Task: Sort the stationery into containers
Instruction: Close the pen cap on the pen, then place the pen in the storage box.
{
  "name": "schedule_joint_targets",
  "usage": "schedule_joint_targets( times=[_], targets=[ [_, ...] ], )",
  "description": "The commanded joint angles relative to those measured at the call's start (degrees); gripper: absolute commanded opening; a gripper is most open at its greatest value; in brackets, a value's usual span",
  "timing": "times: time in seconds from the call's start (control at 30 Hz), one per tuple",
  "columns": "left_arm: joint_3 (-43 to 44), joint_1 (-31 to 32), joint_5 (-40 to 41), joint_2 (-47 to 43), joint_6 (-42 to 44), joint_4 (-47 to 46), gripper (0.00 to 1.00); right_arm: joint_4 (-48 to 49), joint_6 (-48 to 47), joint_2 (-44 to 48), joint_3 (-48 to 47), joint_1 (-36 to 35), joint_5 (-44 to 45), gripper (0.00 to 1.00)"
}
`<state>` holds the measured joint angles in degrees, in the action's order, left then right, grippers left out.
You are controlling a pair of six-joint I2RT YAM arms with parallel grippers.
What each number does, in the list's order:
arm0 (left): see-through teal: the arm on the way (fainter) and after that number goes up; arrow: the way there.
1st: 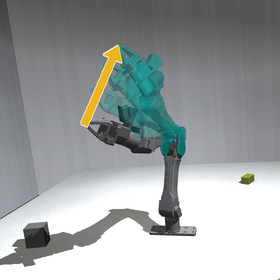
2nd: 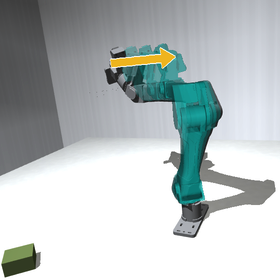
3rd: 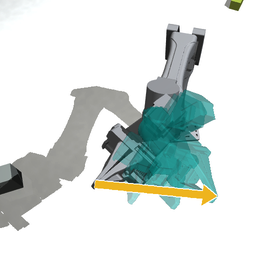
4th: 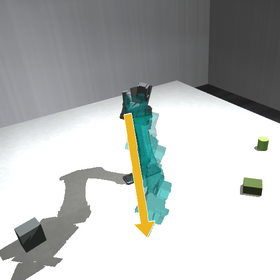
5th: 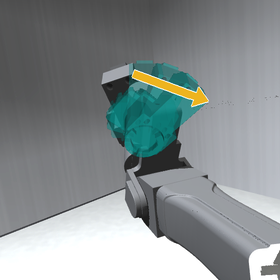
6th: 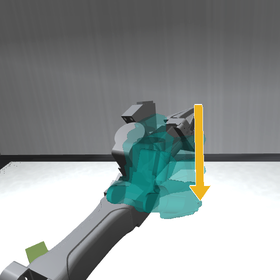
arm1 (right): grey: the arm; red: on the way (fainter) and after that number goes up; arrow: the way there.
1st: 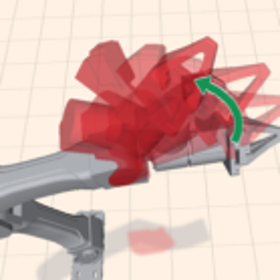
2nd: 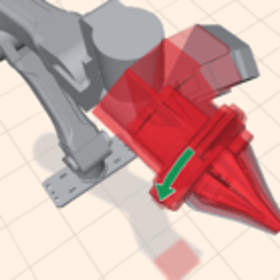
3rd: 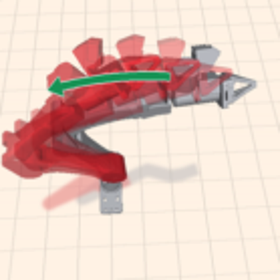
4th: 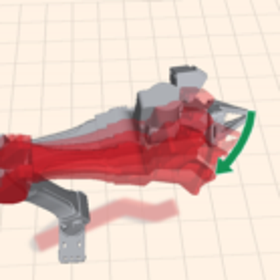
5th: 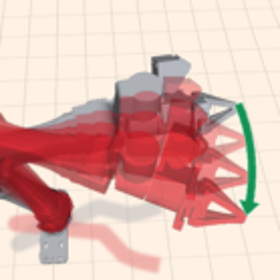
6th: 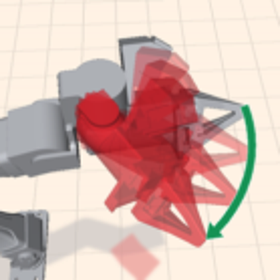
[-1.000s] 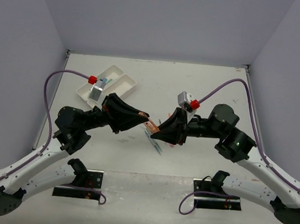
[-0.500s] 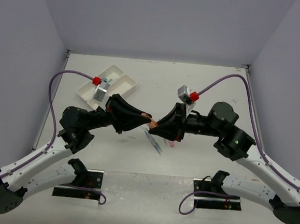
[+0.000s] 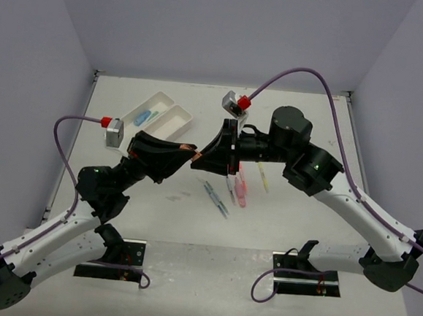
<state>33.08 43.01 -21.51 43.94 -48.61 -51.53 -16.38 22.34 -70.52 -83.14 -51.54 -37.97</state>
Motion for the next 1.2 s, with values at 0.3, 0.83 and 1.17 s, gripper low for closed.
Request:
schedule_joint_targets(
  times=[0.3, 0.83, 1.17],
  targets=[
    [24.6, -16.3, 10.2, 10.0, 24.8, 58.7, 0.00, 8.2, -4.0, 10.5, 26.5, 6.1, 22.0, 0.99],
    [56.0, -27.9, 50.5, 61.9, 67.9, 63.8, 0.00, -2.6, -5.5, 28.7, 39.1, 8.7, 38.7, 0.99],
    [56.6, -31.7, 49.6, 73.3, 67.0, 60.9, 0.22, -3.2, -4.5, 32.3, 41.0, 8.7, 37.5, 0.99]
  ],
)
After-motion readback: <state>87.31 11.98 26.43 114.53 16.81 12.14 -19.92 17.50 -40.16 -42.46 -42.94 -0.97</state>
